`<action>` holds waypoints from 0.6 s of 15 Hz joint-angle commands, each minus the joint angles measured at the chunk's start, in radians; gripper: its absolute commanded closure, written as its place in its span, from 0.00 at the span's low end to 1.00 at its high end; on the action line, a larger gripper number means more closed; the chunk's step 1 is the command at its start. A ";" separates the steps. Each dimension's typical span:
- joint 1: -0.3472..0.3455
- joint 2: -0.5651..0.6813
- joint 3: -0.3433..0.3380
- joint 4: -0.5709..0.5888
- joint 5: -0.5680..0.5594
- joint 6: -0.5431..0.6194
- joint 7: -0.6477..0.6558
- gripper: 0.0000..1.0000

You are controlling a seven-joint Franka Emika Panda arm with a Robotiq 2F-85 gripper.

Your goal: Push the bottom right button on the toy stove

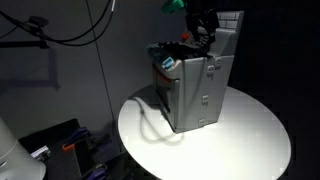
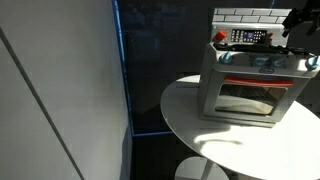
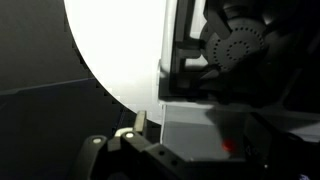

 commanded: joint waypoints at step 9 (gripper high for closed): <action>0.005 0.080 -0.006 0.078 -0.045 -0.005 0.120 0.00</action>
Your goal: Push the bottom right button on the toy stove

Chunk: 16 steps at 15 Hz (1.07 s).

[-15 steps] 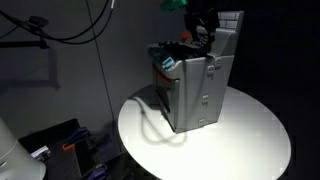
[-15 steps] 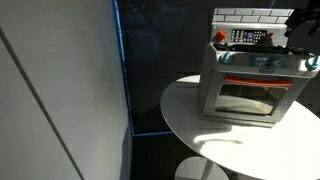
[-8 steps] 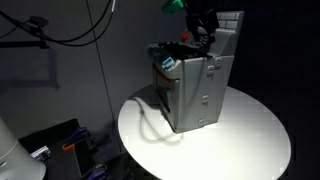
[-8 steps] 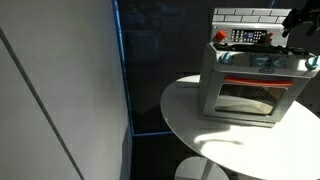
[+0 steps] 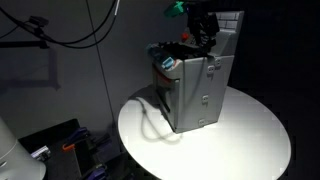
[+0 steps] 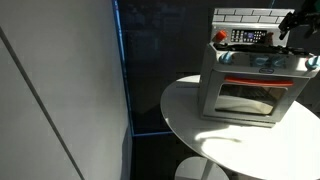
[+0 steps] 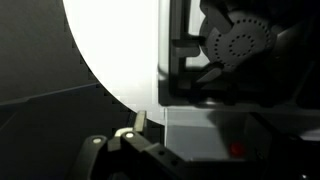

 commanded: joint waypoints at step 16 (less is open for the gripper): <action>0.008 0.107 -0.019 0.126 -0.007 -0.005 0.057 0.00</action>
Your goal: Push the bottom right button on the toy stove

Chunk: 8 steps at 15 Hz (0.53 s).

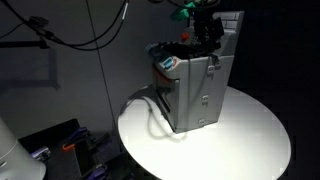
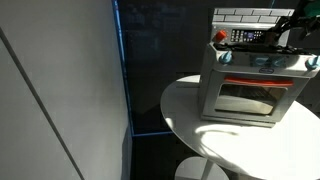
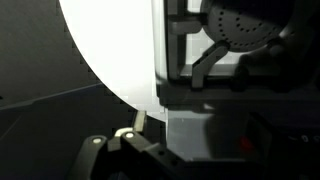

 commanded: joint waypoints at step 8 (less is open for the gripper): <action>0.010 0.046 -0.010 0.065 -0.003 -0.010 0.020 0.00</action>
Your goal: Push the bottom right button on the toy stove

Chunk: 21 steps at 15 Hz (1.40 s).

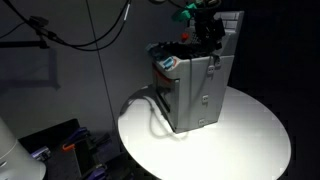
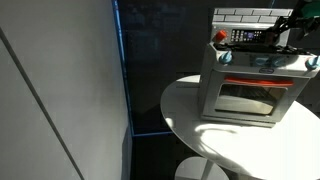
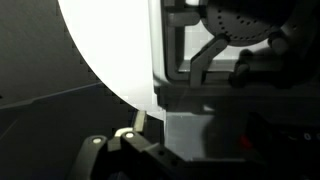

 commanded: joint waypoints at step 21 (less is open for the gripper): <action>0.012 0.058 -0.014 0.078 -0.001 0.005 0.015 0.00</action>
